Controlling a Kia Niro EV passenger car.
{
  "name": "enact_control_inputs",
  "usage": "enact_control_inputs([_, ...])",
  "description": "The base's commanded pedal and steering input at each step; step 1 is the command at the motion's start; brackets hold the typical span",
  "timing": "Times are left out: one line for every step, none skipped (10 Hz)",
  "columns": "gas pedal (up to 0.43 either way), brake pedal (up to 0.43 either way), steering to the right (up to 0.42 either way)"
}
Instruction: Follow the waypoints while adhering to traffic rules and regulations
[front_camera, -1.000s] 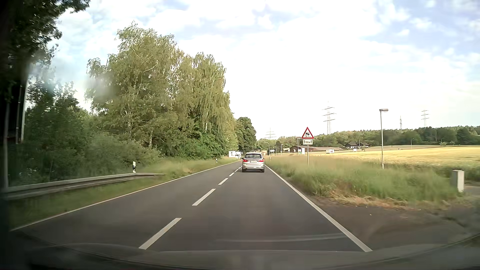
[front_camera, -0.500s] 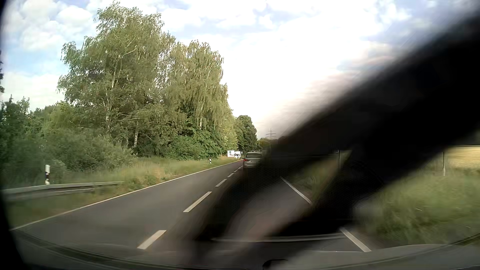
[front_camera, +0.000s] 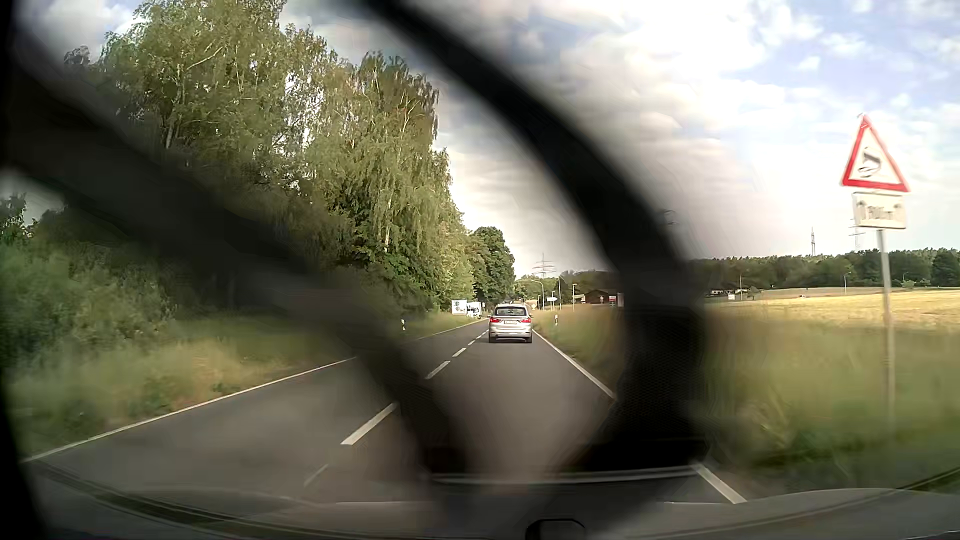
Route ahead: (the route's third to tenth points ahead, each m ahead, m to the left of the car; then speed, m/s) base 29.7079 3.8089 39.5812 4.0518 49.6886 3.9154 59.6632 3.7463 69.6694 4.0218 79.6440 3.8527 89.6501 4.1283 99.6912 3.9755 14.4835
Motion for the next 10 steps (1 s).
enact_control_inputs([0.059,0.03,-0.001])
enact_control_inputs([0.059,0.03,-0.001])
enact_control_inputs([0.059,0.03,0.0])
enact_control_inputs([0.059,0.03,0.0])
enact_control_inputs([0.059,0.03,0.0])
enact_control_inputs([0.059,0.03,-0.001])
enact_control_inputs([0.047,0.03,-0.001])
enact_control_inputs([0.047,0.03,0.0])
enact_control_inputs([0.047,0.03,0.0])
enact_control_inputs([0.047,0.03,0.0])
